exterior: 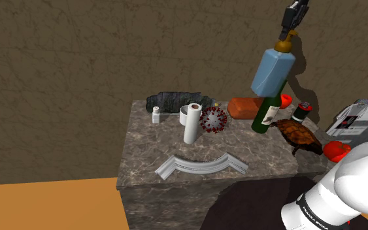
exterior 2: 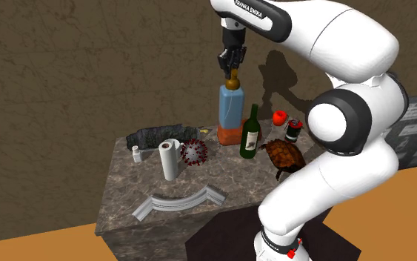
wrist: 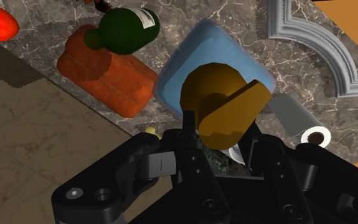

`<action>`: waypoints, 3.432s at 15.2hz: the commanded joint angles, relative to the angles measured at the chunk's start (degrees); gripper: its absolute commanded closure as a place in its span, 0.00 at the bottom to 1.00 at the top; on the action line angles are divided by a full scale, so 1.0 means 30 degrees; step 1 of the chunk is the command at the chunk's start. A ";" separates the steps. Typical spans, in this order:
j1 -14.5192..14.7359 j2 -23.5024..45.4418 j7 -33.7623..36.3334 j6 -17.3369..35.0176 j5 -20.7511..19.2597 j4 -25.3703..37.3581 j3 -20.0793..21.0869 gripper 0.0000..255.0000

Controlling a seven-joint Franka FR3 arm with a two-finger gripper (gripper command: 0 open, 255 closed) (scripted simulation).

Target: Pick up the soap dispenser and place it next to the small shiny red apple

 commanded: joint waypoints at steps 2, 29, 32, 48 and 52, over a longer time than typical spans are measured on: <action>0.0018 0.0464 -0.0091 -0.0824 0.0055 0.1290 -0.0019 1.00; -0.4767 1.0030 -1.1699 0.2724 0.3487 0.6964 -0.7475 1.00; -0.6151 1.2220 -1.3063 0.2552 0.4818 0.8975 -0.7864 1.00; -0.9748 1.7457 -1.5456 0.3507 0.7607 1.2675 -0.7751 1.00; -0.9233 1.6996 -1.5542 0.4852 0.7399 1.0832 -0.7823 1.00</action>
